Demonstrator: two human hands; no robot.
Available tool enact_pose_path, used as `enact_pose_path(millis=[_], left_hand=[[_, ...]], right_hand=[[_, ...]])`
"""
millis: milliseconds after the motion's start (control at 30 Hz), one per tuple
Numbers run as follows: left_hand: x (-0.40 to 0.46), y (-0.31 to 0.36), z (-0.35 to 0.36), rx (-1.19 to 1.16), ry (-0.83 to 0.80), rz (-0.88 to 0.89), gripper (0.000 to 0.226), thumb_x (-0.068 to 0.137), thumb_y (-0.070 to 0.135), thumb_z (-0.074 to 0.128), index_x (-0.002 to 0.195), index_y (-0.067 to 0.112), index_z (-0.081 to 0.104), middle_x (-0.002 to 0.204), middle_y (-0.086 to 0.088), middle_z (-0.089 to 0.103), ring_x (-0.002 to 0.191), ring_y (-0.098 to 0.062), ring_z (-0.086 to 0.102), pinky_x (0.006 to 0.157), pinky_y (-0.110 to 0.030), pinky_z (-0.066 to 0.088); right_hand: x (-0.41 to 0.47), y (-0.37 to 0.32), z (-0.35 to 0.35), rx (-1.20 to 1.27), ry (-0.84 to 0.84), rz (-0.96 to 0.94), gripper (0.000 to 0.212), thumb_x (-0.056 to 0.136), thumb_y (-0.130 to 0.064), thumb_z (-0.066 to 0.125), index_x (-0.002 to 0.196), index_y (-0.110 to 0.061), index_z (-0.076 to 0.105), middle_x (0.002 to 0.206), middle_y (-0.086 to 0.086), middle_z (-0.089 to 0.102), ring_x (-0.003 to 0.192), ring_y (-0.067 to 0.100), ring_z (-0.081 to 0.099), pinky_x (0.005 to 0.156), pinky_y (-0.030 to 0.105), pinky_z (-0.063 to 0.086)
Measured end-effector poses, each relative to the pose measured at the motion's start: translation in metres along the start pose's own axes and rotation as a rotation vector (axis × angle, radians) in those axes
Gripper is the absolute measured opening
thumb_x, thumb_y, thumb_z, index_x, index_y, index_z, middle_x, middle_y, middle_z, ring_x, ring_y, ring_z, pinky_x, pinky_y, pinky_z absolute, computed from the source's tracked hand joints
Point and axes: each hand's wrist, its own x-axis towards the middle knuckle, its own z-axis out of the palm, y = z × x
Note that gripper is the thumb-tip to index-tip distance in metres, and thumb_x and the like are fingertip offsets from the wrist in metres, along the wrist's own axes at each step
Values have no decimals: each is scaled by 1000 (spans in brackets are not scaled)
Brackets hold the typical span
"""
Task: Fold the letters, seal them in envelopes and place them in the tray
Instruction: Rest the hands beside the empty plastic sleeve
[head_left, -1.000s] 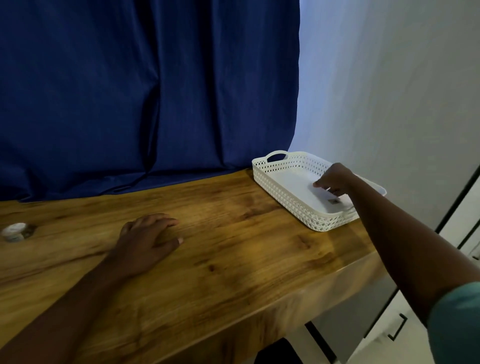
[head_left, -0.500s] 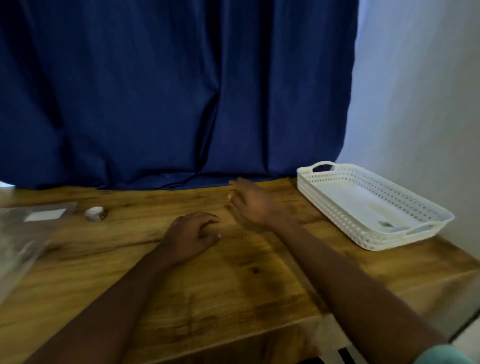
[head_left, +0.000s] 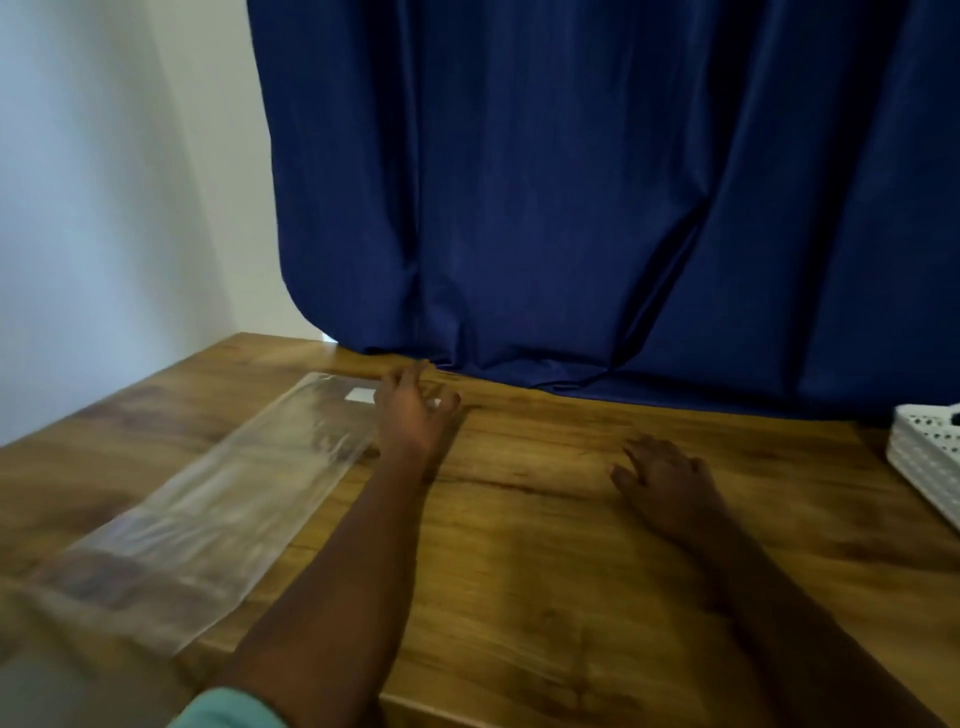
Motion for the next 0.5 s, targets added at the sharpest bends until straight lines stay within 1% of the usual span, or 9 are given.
enact_pose_path(millis=[67, 100, 133, 200, 267, 333, 400, 433, 500], left_hand=[[-1, -9, 3, 82, -64, -45, 76, 84, 59, 70, 147, 22, 50, 147, -14, 50, 134, -35, 47, 110, -50, 43], [-2, -10, 6, 159, -91, -38, 74, 84, 62, 68, 145, 23, 52, 147, -12, 52, 135, -35, 48, 111, -50, 42], [-2, -10, 7, 245, -117, -15, 67, 86, 60, 67, 141, 24, 57, 144, -11, 56, 134, -35, 48, 111, -49, 42], [-1, -8, 6, 353, -136, 49, 44, 92, 47, 64, 130, 24, 65, 133, -10, 64, 129, -34, 51, 108, -45, 44], [-3, -8, 4, 264, -114, 52, 31, 94, 30, 62, 122, 20, 68, 122, -9, 69, 125, -33, 55, 105, -40, 47], [-9, -7, -5, 107, -92, 19, 32, 91, 21, 64, 123, 17, 68, 118, -5, 71, 116, -27, 62, 98, -31, 48], [-11, -11, -21, 39, -83, 19, 29, 89, 20, 67, 118, 18, 68, 106, 1, 72, 103, -23, 66, 86, -25, 45], [-8, -13, -30, 28, -81, 18, 29, 89, 21, 68, 118, 19, 68, 102, 4, 71, 100, -21, 67, 84, -24, 45], [-1, -18, -54, 29, -58, 12, 33, 89, 25, 71, 121, 20, 66, 101, 4, 71, 97, -19, 67, 83, -26, 47]], right_hand=[[2, -2, 0, 8, 2, -7, 63, 101, -60, 35, 155, -29, 31, 165, 1, 27, 152, 23, 22, 121, 51, 19], [2, -2, -1, 13, -1, -11, 63, 101, -60, 35, 156, -29, 31, 166, 1, 26, 152, 23, 22, 122, 51, 18], [3, -1, -2, 18, -8, -13, 63, 101, -60, 35, 156, -29, 30, 166, 1, 26, 152, 24, 22, 122, 51, 18], [3, -1, -3, 23, -24, -17, 64, 100, -61, 35, 156, -29, 30, 166, 1, 25, 152, 23, 21, 122, 51, 19], [3, -1, -4, 25, -30, -16, 65, 100, -61, 35, 156, -29, 30, 166, 0, 25, 152, 23, 21, 122, 51, 18], [0, -1, -5, 35, -30, -21, 65, 100, -62, 35, 156, -29, 31, 166, 0, 25, 152, 23, 21, 121, 50, 18], [-1, -2, -6, 45, -25, -30, 65, 100, -62, 35, 155, -30, 33, 166, 0, 26, 152, 22, 22, 121, 49, 18], [-1, -1, -6, 49, -23, -33, 64, 100, -63, 35, 155, -30, 33, 166, 0, 26, 152, 22, 22, 121, 49, 18], [-2, 0, -6, 63, -22, -38, 65, 99, -63, 35, 155, -31, 34, 166, 0, 26, 152, 23, 22, 121, 50, 18]])
